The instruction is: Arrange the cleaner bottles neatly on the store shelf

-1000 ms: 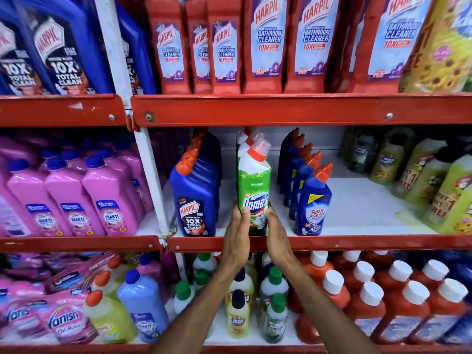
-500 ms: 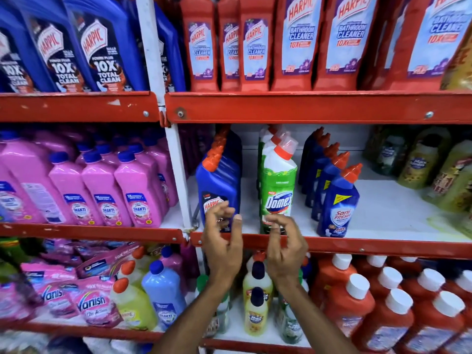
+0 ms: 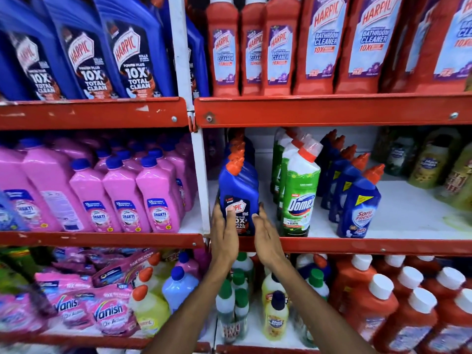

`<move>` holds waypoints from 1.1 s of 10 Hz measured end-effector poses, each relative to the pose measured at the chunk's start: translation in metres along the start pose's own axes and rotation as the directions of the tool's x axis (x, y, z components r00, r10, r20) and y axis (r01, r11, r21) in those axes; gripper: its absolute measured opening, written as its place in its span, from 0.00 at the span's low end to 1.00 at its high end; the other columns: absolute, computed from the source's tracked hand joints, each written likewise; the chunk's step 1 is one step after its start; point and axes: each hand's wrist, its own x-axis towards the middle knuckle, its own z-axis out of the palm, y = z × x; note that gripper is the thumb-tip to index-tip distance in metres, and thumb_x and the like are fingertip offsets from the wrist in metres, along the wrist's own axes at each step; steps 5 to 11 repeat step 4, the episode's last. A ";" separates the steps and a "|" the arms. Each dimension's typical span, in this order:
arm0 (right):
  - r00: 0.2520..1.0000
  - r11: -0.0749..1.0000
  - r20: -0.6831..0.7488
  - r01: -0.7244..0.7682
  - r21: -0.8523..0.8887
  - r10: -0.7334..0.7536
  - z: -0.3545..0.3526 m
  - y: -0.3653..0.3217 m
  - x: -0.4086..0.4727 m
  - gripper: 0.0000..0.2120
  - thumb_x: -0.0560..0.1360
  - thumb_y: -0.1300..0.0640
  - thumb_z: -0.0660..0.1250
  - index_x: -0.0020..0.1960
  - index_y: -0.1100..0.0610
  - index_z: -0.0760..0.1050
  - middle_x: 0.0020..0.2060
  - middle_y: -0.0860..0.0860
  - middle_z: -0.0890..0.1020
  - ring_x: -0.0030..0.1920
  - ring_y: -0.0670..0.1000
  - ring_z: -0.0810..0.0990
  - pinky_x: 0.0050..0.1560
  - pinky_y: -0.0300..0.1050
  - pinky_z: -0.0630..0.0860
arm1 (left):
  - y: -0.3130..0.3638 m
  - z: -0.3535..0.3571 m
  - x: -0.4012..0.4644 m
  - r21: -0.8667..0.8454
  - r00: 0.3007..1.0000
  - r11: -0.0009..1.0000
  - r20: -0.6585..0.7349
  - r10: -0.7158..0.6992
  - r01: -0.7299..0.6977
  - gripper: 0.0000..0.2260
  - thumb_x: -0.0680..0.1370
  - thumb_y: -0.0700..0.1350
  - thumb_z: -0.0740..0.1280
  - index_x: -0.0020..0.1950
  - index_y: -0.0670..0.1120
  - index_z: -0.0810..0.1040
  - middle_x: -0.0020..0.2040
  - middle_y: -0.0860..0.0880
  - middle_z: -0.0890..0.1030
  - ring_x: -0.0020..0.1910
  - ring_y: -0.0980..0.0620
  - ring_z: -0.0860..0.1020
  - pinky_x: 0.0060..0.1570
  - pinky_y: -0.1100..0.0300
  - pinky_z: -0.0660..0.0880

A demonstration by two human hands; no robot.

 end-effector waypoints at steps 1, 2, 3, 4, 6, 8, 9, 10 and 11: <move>0.999 1.000 -0.036 -0.018 -0.006 0.018 0.007 -0.005 -0.003 0.37 0.76 0.38 0.47 0.82 0.50 0.57 0.80 0.49 0.67 0.76 0.48 0.69 0.78 0.52 0.65 | -0.011 -0.008 0.006 0.000 1.000 1.000 0.027 -0.016 0.016 0.38 0.75 0.71 0.52 0.80 0.52 0.63 0.76 0.46 0.74 0.74 0.47 0.73 0.76 0.42 0.69; 0.999 1.000 -0.038 -0.022 -0.001 0.022 0.005 0.001 0.004 0.38 0.74 0.36 0.47 0.82 0.50 0.58 0.80 0.49 0.67 0.76 0.49 0.69 0.77 0.53 0.65 | -0.014 -0.007 0.006 0.028 0.998 1.000 0.054 -0.008 0.007 0.40 0.75 0.73 0.50 0.81 0.52 0.61 0.78 0.47 0.71 0.76 0.47 0.71 0.77 0.41 0.68; 0.999 0.999 -0.032 -0.035 -0.002 0.035 0.005 0.000 0.009 0.37 0.74 0.35 0.47 0.81 0.49 0.60 0.78 0.50 0.69 0.74 0.49 0.72 0.76 0.53 0.67 | -0.003 -0.009 0.005 0.069 0.995 0.998 0.104 -0.008 0.000 0.39 0.77 0.72 0.52 0.82 0.52 0.59 0.80 0.48 0.69 0.76 0.49 0.70 0.78 0.46 0.67; 0.981 0.999 -0.195 0.023 0.032 -0.017 0.000 -0.005 0.001 0.27 0.83 0.45 0.52 0.79 0.54 0.66 0.71 0.45 0.73 0.68 0.44 0.73 0.64 0.23 0.66 | 0.003 -0.013 0.000 0.131 0.996 0.990 0.078 0.048 -0.058 0.29 0.85 0.59 0.59 0.82 0.47 0.59 0.79 0.47 0.70 0.73 0.53 0.71 0.72 0.62 0.64; 0.981 0.999 -0.195 0.023 0.032 -0.017 0.000 -0.005 0.001 0.27 0.83 0.45 0.52 0.79 0.54 0.66 0.71 0.45 0.73 0.68 0.44 0.73 0.64 0.23 0.66 | 0.003 -0.013 0.000 0.131 0.996 0.990 0.078 0.048 -0.058 0.29 0.85 0.59 0.59 0.82 0.47 0.59 0.79 0.47 0.70 0.73 0.53 0.71 0.72 0.62 0.64; 0.981 0.999 -0.195 0.023 0.032 -0.017 0.000 -0.005 0.001 0.27 0.83 0.45 0.52 0.79 0.54 0.66 0.71 0.45 0.73 0.68 0.44 0.73 0.64 0.23 0.66 | 0.003 -0.013 0.000 0.131 0.996 0.990 0.078 0.048 -0.058 0.29 0.85 0.59 0.59 0.82 0.47 0.59 0.79 0.47 0.70 0.73 0.53 0.71 0.72 0.62 0.64; 0.981 0.999 -0.195 0.023 0.032 -0.017 0.000 -0.005 0.001 0.27 0.83 0.45 0.52 0.79 0.54 0.66 0.71 0.45 0.73 0.68 0.44 0.73 0.64 0.23 0.66 | 0.003 -0.013 0.000 0.131 0.996 0.990 0.078 0.048 -0.058 0.29 0.85 0.59 0.59 0.82 0.47 0.59 0.79 0.47 0.70 0.73 0.53 0.71 0.72 0.62 0.64; 0.981 0.999 -0.195 0.023 0.032 -0.017 0.000 -0.005 0.001 0.27 0.83 0.45 0.52 0.79 0.54 0.66 0.71 0.45 0.73 0.68 0.44 0.73 0.64 0.23 0.66 | 0.003 -0.013 0.000 0.131 0.996 0.990 0.078 0.048 -0.058 0.29 0.85 0.59 0.59 0.82 0.47 0.59 0.79 0.47 0.70 0.73 0.53 0.71 0.72 0.62 0.64; 0.981 0.999 -0.195 0.023 0.032 -0.017 0.000 -0.005 0.001 0.27 0.83 0.45 0.52 0.79 0.54 0.66 0.71 0.45 0.73 0.68 0.44 0.73 0.64 0.23 0.66 | 0.003 -0.013 0.000 0.131 0.996 0.990 0.078 0.048 -0.058 0.29 0.85 0.59 0.59 0.82 0.47 0.59 0.79 0.47 0.70 0.73 0.53 0.71 0.72 0.62 0.64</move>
